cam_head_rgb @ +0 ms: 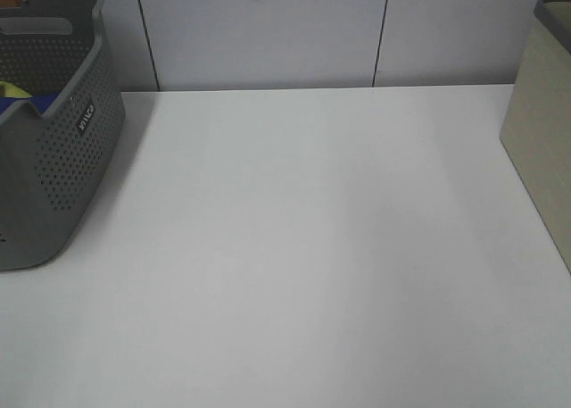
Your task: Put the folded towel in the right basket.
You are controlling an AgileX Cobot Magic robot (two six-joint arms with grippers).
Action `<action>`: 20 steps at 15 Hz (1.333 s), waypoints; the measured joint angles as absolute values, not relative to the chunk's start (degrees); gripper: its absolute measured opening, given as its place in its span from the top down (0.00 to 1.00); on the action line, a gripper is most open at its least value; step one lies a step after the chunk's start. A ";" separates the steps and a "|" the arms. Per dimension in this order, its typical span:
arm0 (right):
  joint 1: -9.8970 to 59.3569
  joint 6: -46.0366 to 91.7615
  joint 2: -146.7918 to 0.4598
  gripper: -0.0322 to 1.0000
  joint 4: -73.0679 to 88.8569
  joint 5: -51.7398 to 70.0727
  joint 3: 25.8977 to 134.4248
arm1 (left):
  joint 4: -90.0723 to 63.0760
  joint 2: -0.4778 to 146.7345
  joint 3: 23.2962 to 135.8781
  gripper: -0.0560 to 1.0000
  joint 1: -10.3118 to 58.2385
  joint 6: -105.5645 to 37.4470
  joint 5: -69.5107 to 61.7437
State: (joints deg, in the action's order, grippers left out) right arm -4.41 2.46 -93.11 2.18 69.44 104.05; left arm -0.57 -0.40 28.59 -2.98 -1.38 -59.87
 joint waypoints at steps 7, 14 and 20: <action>-4.41 2.41 -32.66 0.03 3.72 69.50 53.74 | -0.57 -0.40 28.59 0.01 -2.98 -1.38 -59.87; -4.41 2.41 0.11 0.03 0.40 68.93 34.21 | -0.57 -0.40 28.59 0.01 -2.98 -1.38 -59.87; -4.41 2.41 0.23 0.03 0.86 64.11 26.24 | -0.57 -0.40 28.59 0.01 -2.98 -1.38 -59.87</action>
State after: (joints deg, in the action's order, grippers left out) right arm -4.41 2.41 0.23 0.86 64.11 26.24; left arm -0.57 -0.40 28.59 -2.98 -1.38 -59.87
